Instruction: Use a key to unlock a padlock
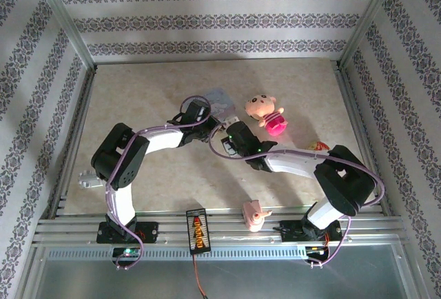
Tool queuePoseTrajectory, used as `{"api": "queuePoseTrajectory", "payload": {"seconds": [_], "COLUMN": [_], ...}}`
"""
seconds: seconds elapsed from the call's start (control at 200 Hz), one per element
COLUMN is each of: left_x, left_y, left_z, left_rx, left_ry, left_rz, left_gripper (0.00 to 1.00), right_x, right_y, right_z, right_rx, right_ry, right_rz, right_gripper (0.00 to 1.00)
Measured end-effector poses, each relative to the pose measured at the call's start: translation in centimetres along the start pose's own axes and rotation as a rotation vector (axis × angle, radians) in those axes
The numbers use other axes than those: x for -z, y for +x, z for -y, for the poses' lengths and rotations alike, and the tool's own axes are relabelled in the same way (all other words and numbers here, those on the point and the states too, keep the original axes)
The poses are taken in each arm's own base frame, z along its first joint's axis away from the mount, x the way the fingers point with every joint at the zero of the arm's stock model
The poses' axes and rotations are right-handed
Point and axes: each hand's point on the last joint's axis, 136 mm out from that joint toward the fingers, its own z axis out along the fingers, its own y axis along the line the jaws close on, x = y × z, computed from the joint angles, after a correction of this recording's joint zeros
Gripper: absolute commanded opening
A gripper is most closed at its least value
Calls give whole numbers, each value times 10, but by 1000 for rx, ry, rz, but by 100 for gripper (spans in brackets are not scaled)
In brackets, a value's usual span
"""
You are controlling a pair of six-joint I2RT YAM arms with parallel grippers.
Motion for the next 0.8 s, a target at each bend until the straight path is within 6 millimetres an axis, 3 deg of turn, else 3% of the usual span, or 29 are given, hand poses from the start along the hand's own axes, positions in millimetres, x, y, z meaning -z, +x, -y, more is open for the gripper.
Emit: {"api": "queuePoseTrajectory", "payload": {"seconds": [0.165,0.305,0.53,0.8], "left_x": [9,10,11,11], "left_y": [7,9,11,12], "left_z": [-8,-10,-10,-10], "left_rx": [34,49,53,56], "left_ry": [-46,-59,-60,-66], "left_rz": [-30,-42,-52,-62], "left_gripper": [4,4,3,4], "right_x": [-1,1,-6,-21], "right_y": [11,4,-4,-9], "right_z": [4,1,-12,-14], "right_rx": [81,154,259,315], "right_ry": [15,31,49,87], "right_rz": [8,42,59,48], "right_gripper": [40,46,46,36]}}
